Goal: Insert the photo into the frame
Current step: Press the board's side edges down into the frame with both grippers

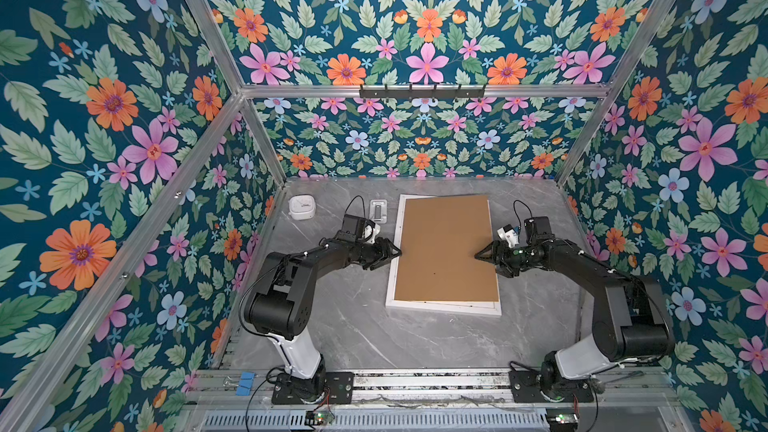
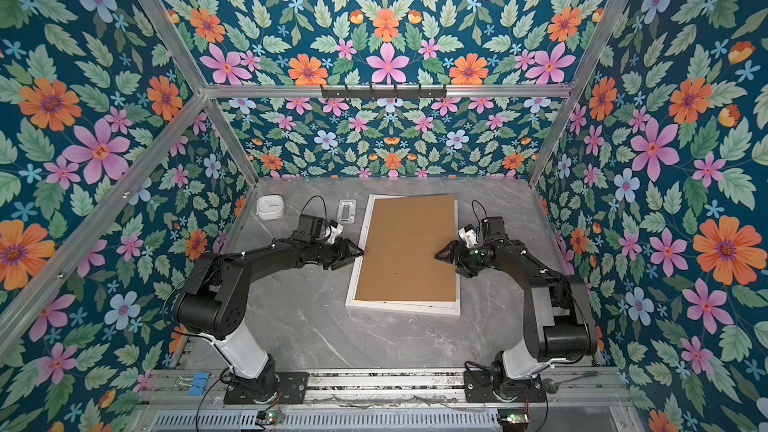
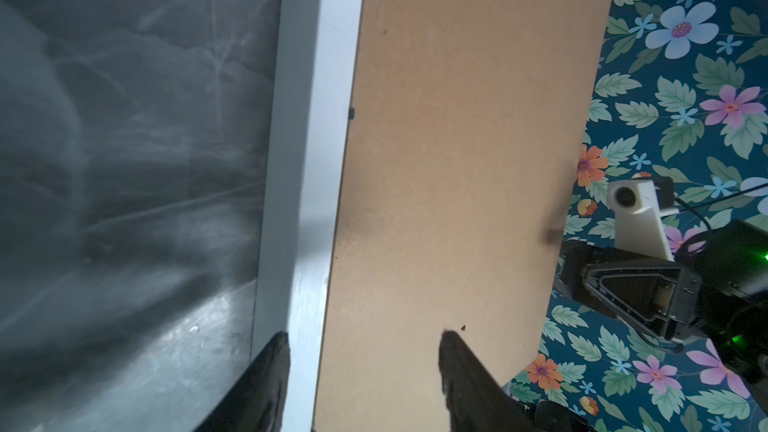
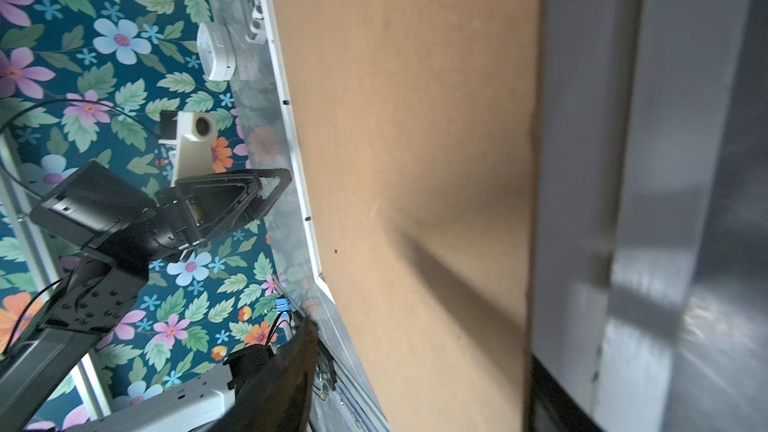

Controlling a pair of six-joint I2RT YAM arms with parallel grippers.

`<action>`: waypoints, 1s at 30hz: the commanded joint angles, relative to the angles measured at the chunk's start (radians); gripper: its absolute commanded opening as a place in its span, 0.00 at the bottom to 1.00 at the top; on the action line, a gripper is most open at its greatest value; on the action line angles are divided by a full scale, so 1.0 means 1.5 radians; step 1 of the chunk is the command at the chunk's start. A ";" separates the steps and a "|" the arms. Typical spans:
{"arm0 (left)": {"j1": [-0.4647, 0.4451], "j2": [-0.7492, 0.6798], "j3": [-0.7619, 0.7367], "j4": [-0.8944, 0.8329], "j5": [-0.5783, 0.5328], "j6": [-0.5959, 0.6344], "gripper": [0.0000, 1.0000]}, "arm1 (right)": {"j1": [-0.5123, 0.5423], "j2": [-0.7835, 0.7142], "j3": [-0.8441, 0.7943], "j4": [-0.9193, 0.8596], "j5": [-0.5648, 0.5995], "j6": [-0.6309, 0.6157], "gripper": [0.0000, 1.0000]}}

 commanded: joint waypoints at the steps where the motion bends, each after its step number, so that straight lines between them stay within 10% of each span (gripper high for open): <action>1: 0.000 0.005 0.003 0.007 -0.001 0.010 0.60 | 0.003 0.006 0.013 -0.057 0.043 -0.025 0.67; 30: -0.010 0.017 0.010 0.012 0.001 0.009 0.60 | 0.043 0.050 0.097 -0.175 0.152 -0.067 0.82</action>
